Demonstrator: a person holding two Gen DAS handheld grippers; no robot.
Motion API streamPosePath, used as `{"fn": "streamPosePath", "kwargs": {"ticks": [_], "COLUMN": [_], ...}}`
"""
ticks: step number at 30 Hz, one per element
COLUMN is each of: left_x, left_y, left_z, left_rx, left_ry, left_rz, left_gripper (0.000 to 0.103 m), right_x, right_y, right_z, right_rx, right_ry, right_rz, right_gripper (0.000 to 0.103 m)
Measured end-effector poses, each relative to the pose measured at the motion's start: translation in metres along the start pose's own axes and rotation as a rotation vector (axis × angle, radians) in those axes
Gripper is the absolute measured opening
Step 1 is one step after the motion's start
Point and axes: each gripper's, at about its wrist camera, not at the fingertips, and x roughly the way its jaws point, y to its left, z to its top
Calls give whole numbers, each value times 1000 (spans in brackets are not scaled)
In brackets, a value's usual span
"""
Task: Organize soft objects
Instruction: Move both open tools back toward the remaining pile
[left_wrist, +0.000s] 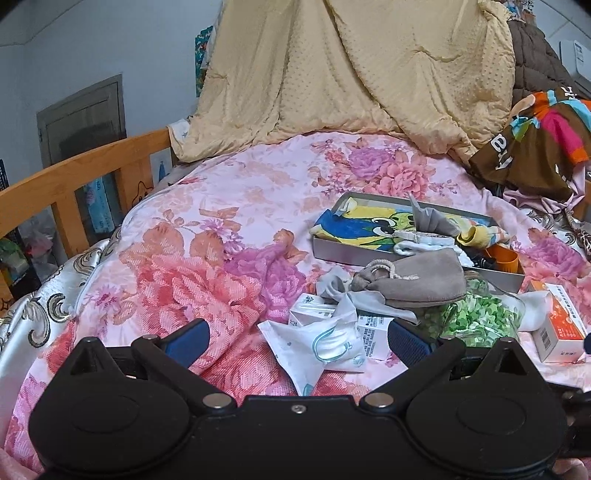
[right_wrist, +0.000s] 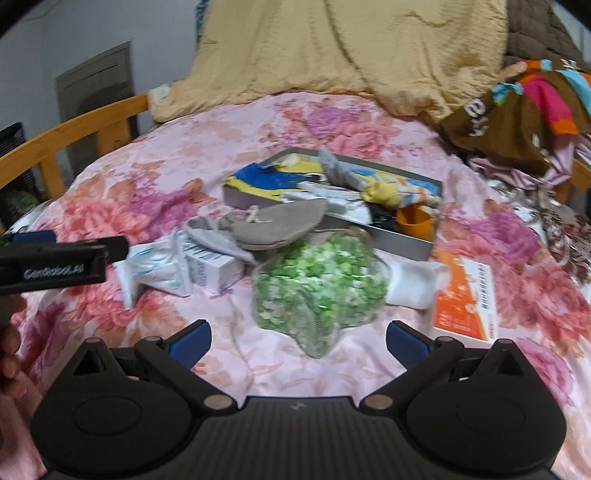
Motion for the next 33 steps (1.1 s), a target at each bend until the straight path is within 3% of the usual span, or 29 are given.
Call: {"fn": "streamPosePath", "kwargs": {"ticks": [19, 33], "left_x": [20, 39], "left_y": [3, 26], "left_z": [1, 5], "left_rx": [0, -185], "left_ry": [74, 180], "left_rz": [-36, -33], "left_gripper": [102, 102], "right_x": [18, 51], "right_y": [0, 16], "right_z": [17, 38], "right_rx": [-92, -252], "right_ry": [-40, -74], "right_rz": [112, 115], "right_gripper": [103, 103]}}
